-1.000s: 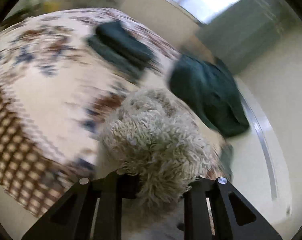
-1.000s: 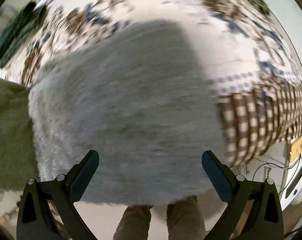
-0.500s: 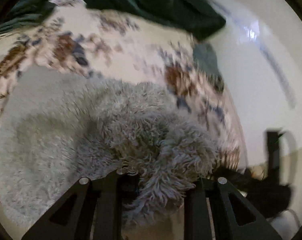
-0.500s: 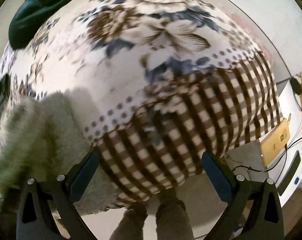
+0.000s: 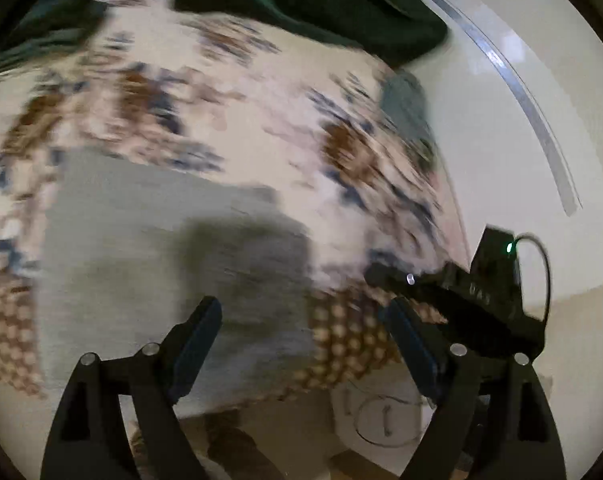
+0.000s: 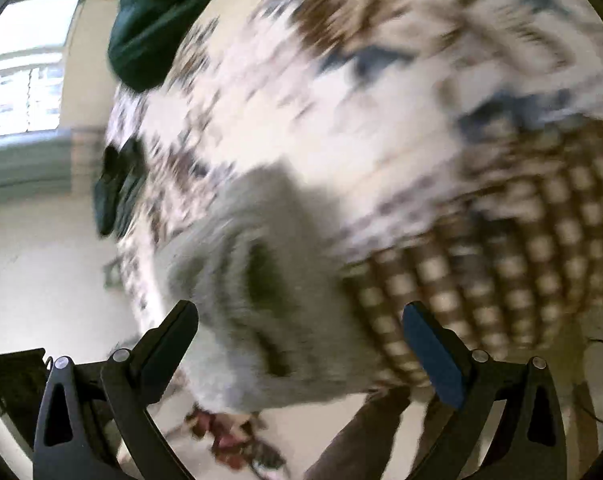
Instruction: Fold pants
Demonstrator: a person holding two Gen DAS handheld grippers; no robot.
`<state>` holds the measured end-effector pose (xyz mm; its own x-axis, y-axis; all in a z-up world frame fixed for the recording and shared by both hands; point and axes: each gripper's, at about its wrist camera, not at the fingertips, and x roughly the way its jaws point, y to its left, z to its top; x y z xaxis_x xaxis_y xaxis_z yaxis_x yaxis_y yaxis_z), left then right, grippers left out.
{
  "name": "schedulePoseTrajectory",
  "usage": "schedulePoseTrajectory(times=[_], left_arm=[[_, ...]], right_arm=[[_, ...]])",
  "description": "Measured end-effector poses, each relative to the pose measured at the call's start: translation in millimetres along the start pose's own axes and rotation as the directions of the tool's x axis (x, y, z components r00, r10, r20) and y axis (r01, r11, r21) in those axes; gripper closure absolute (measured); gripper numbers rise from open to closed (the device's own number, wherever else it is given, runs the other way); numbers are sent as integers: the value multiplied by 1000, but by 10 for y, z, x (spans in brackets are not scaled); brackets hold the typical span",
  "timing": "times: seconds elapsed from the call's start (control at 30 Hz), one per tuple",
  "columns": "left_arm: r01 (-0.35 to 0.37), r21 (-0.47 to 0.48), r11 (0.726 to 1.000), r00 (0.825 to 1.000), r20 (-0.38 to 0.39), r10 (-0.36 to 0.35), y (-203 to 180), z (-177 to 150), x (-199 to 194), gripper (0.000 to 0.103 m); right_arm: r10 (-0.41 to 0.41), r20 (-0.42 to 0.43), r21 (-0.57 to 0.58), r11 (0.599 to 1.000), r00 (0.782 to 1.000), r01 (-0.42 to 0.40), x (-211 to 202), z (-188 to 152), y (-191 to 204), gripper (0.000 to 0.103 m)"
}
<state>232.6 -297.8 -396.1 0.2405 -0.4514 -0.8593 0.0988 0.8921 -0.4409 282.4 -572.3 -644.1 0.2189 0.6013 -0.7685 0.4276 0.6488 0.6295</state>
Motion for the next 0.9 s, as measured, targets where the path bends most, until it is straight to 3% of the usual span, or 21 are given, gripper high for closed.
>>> schedulePoseTrajectory(times=[0.07, 0.17, 0.23, 0.27, 0.3, 0.33, 0.4, 0.47, 0.63, 0.77, 0.87, 0.9], left_arm=[[-60, -54, 997, 998, 23, 61, 315, 73, -110, 19], [-194, -159, 968, 979, 36, 202, 933, 166, -237, 19], [-245, -224, 943, 965, 32, 258, 1277, 182, -275, 19], [-256, -242, 936, 962, 33, 271, 1399, 178, -278, 19], [-281, -264, 923, 954, 32, 299, 1536, 189, -281, 19], [-294, -267, 918, 949, 32, 314, 1602, 203, -267, 19], [-304, -274, 913, 947, 23, 322, 1704, 248, -201, 19], [-274, -281, 920, 957, 16, 290, 1724, 336, -82, 19], [-184, -207, 961, 981, 16, 191, 1519, 729, 314, 19], [-178, -136, 975, 984, -55, 172, 1408, 945, 775, 19], [-196, -111, 974, 977, -113, 183, 1416, 958, 1038, 19], [-198, -112, 974, 975, -125, 184, 1436, 943, 1086, 19]], right_arm=[[16, -49, -15, 1000, 999, -17, 250, 10, 101, 0], [-7, -116, -33, 999, 993, 3, 641, 24, 238, 0], [-9, -91, -79, 997, 996, 2, 728, 1, 393, 27], [-69, -60, -124, 990, 996, 61, 725, -11, 485, 58], [-157, -23, -195, 969, 987, 149, 701, -35, 626, 71], [-174, 5, -220, 960, 985, 171, 671, -48, 683, 75], [-181, 72, -244, 950, 981, 193, 472, -71, 800, 77], [-178, 123, -238, 950, 976, 203, 262, -45, 841, 78], [-246, 208, -170, 944, 947, 282, -86, 233, 642, 78], [-216, 41, -38, 975, 975, 218, 101, 465, 202, 68], [-180, 48, -19, 983, 982, 181, 53, 342, 116, 54], [-177, 46, -23, 984, 983, 178, 65, 276, 103, 43]])
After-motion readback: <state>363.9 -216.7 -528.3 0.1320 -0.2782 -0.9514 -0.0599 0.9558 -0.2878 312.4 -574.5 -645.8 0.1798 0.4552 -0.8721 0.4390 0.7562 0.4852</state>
